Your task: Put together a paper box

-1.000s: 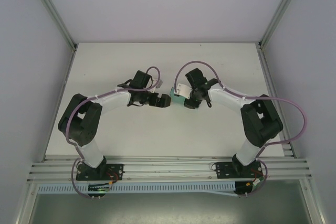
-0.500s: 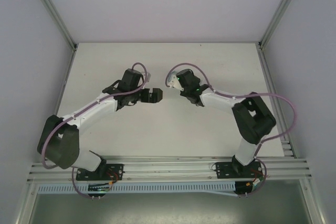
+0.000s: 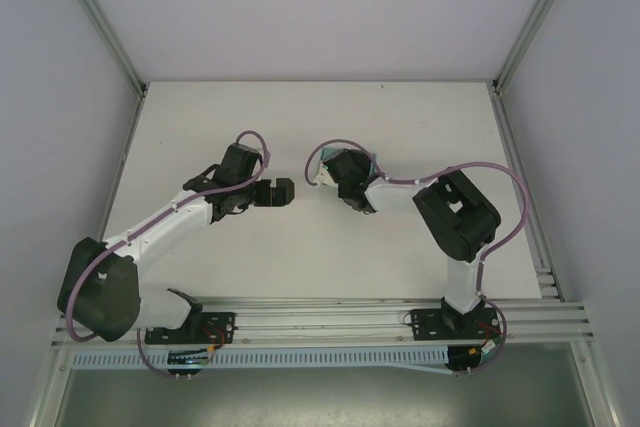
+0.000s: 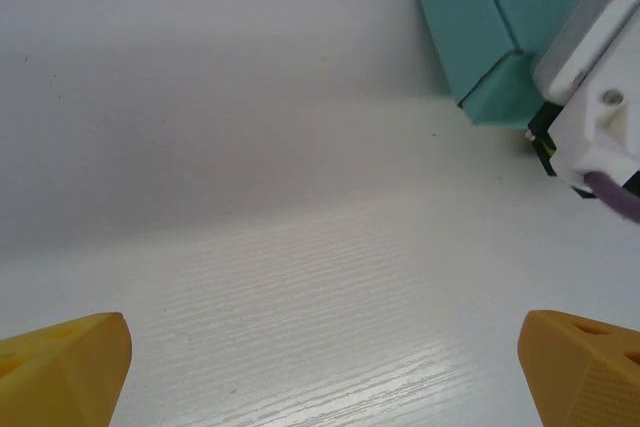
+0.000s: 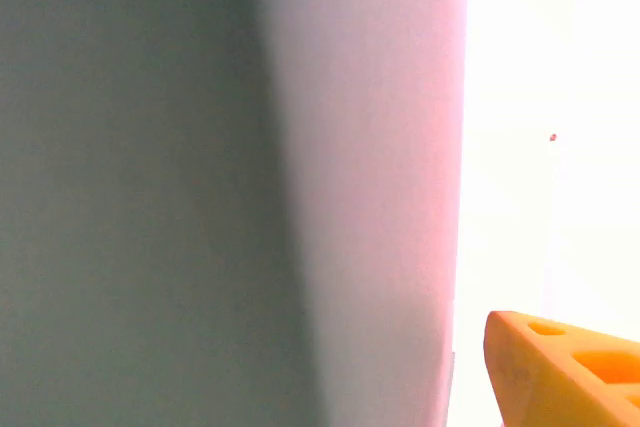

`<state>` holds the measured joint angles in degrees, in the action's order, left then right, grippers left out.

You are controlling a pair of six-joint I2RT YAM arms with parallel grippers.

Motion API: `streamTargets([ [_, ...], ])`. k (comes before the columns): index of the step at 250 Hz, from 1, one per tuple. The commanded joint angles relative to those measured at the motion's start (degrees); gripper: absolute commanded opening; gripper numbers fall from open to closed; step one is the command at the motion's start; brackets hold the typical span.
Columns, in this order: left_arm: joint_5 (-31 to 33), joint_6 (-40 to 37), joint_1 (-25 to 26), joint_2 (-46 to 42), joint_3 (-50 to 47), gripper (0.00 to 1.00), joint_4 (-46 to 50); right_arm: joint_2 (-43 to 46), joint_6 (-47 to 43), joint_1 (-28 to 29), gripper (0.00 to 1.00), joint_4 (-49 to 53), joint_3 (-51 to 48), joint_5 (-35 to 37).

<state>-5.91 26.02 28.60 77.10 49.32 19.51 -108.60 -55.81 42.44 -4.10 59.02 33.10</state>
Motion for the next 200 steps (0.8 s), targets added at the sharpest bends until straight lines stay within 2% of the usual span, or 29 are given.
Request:
streamTargets([
  [1,-0.26,0.56,-0.39,-0.33,-0.93,0.98,-0.39,1.59,2.18,0.80,0.82,4.83,-0.46,-1.63],
  [67,-1.55,-0.25,-0.39,1.10,-0.05,0.99,-0.78,4.89,9.00,1.10,0.93,30.03,5.31,-16.62],
  [94,-2.68,-0.74,-0.38,1.82,0.12,0.98,-1.14,5.45,9.52,0.98,0.98,34.15,6.60,-19.00],
  [147,-2.81,-0.41,-0.43,3.02,0.63,0.98,-1.67,9.48,10.83,-0.15,0.99,31.65,6.73,-21.95],
  [200,-0.03,-0.64,-1.94,1.04,0.79,0.98,-4.04,21.01,21.67,-7.07,0.99,21.76,2.82,-26.51],
])
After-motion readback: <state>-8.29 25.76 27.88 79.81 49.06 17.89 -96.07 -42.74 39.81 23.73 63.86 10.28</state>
